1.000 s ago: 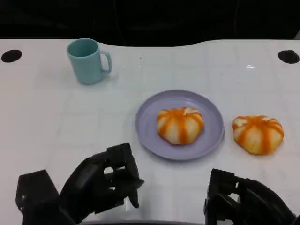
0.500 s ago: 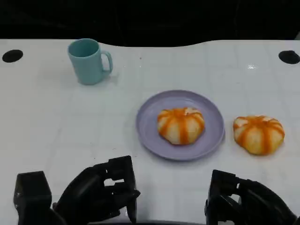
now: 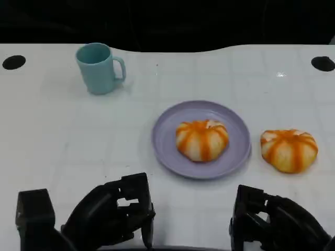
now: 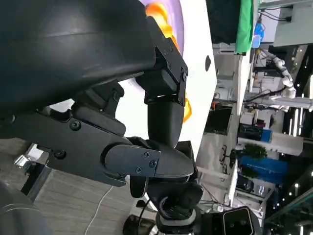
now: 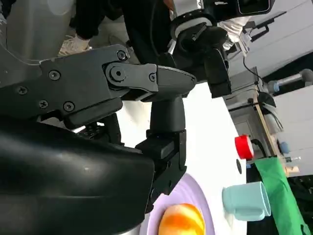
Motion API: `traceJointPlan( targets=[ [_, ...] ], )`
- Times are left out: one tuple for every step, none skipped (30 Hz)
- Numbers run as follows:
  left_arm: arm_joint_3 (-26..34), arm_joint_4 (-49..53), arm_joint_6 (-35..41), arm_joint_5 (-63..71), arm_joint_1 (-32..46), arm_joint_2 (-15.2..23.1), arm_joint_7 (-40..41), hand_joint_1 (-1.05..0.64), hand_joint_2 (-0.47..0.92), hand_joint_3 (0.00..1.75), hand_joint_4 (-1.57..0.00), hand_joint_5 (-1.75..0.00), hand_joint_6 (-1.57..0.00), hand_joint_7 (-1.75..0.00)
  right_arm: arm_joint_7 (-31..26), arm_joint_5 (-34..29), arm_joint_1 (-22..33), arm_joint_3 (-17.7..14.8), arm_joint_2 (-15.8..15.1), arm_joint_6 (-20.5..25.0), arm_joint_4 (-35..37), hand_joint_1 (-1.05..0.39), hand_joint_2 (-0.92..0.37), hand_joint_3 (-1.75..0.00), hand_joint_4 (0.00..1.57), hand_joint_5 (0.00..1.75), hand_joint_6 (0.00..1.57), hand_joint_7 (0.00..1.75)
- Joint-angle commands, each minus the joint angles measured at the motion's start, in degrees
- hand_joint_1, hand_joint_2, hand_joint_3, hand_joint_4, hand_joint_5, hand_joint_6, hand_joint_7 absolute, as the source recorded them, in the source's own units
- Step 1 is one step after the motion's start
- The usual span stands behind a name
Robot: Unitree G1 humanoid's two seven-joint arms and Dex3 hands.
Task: Grasp the bread from the table and place it into the plate.
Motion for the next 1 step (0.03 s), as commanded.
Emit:
traceJointPlan(
  targets=[
    [0.65,-0.19,-0.30,0.11,-0.18,0.66,-0.76,-0.70,0.92,0.26,-0.85,-1.75,-0.66,-1.75,0.39,0.22,-0.44,-0.89,-0.71,-0.63,0.61,-0.55,-0.92,-0.42,0.63,1.75,0.41,1.74]
  ],
)
